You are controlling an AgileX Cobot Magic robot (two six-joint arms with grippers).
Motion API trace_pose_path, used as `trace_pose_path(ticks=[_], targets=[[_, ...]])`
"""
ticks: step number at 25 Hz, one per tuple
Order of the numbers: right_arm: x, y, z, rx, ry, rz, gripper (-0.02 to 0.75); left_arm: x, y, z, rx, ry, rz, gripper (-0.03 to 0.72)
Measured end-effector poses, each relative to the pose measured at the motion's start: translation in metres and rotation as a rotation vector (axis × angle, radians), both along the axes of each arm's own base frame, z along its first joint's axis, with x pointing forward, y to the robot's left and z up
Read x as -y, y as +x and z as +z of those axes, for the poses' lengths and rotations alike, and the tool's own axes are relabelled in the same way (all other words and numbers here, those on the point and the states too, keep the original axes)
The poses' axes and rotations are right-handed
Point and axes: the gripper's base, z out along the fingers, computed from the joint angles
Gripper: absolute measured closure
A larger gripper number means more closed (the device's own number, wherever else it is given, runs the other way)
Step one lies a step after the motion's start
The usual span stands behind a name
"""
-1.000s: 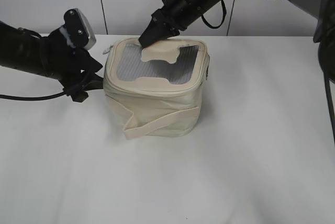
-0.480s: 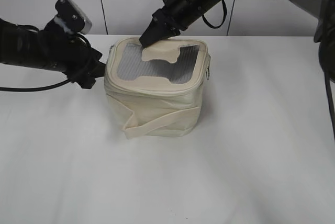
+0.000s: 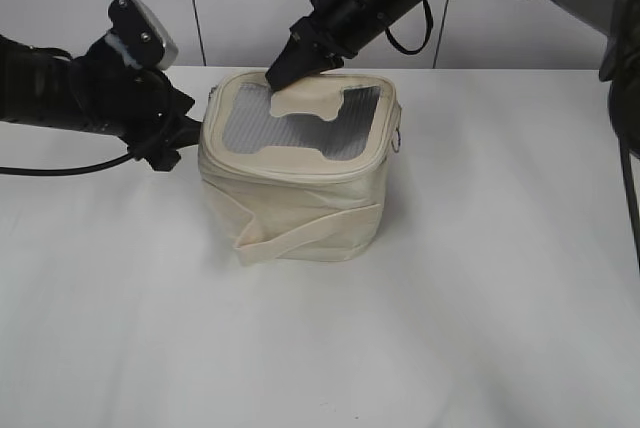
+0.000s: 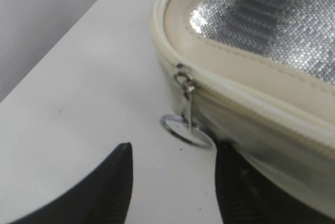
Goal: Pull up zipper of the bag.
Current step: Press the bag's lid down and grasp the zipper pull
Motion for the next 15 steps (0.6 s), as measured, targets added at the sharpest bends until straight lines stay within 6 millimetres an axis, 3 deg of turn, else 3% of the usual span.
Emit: trace_pose_path(ticks=[7, 15], targets=[[0.0, 0.0, 0.0, 0.0, 0.0, 0.001, 0.691, -0.006, 0.008, 0.005, -0.062, -0.081, 0.134, 0.299], [0.0, 0.0, 0.0, -0.001, 0.0, 0.0, 0.692, -0.046, 0.012, 0.006, -0.153, -0.276, 0.218, 0.299]])
